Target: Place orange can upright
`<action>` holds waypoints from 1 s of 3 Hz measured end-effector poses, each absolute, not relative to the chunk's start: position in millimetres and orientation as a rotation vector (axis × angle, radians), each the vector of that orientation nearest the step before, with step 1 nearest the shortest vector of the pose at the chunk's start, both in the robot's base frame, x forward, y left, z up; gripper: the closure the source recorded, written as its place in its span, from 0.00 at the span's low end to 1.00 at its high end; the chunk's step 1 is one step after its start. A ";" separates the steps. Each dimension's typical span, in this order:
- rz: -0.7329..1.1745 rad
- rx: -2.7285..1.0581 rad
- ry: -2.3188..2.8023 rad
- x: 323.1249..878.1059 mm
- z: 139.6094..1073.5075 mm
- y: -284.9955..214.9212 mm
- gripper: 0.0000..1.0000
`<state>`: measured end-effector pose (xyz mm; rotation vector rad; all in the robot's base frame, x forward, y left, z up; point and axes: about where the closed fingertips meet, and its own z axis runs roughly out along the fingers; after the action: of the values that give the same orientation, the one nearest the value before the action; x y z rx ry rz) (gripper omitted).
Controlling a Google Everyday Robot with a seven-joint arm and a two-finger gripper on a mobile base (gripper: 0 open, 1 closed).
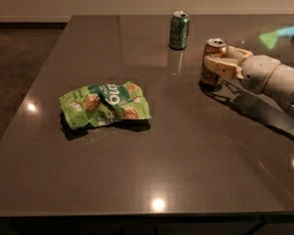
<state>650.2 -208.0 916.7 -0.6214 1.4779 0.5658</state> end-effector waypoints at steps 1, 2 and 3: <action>0.577 -0.653 1.454 650.0 916.3 -204.6 0.29; 0.579 -0.655 1.453 650.3 916.7 -201.8 0.05; 0.581 -0.657 1.453 650.5 917.0 -200.1 0.00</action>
Offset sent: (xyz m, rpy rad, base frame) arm -0.0002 0.0029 -0.0003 -0.0050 -0.0169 0.0245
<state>650.5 -200.1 917.0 -0.6569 1.4529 0.5813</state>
